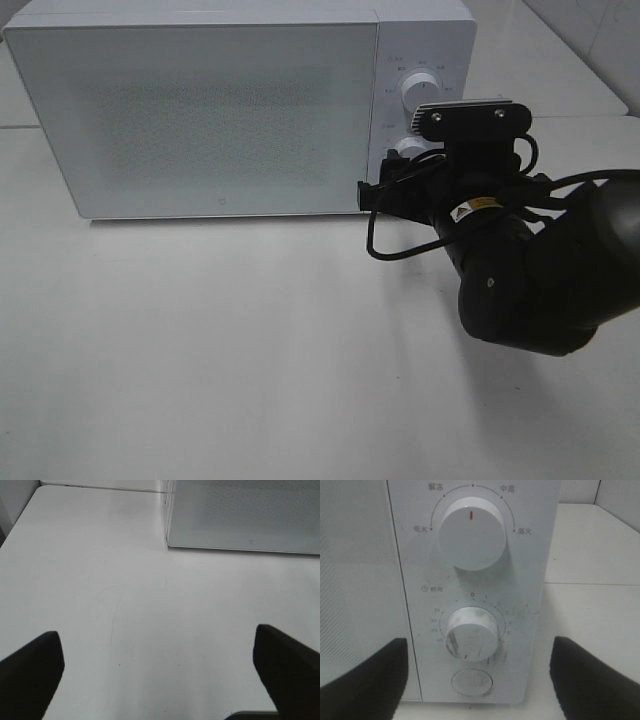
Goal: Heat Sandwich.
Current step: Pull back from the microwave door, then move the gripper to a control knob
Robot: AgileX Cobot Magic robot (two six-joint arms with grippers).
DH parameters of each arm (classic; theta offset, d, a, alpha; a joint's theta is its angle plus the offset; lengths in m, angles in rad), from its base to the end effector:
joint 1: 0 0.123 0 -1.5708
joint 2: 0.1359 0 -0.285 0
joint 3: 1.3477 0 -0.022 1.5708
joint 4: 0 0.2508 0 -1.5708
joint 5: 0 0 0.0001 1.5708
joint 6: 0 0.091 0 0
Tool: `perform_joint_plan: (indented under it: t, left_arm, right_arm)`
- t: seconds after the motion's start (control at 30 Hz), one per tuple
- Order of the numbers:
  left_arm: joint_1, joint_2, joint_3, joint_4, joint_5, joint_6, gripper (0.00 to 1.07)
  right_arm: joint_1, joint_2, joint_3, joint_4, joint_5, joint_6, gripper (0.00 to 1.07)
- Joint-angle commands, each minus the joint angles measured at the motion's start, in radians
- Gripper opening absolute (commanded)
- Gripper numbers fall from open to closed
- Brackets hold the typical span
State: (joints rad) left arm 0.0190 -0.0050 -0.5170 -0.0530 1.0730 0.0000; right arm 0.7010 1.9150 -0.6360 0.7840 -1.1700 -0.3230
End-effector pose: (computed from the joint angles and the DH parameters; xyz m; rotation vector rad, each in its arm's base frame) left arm -0.0081 -0.0044 0.2810 -0.0158 2.0338 -0.0513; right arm 0.2774 0.1568 0.1398 -0.0368 1.6922 -0.0523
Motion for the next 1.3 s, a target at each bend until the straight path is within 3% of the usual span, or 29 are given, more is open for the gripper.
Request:
perform_joint_plan:
  t: [0.03,0.9,1.3]
  left_arm:
    - [0.004,-0.024,0.002,0.000,-0.003,0.000,0.97]
    - [0.004,-0.018,0.002,0.000,-0.003,0.000,0.97]
    - [0.004,-0.018,0.002,0.000,-0.003,0.000,0.97]
  right_arm:
    - [-0.028,0.020,-0.036,-0.041,0.011,0.021,0.76]
    - [-0.129,0.169,-0.186,-0.125,0.042,0.055,0.76]
    - [-0.100,0.170,-0.194,-0.144,0.044,0.058,0.76]
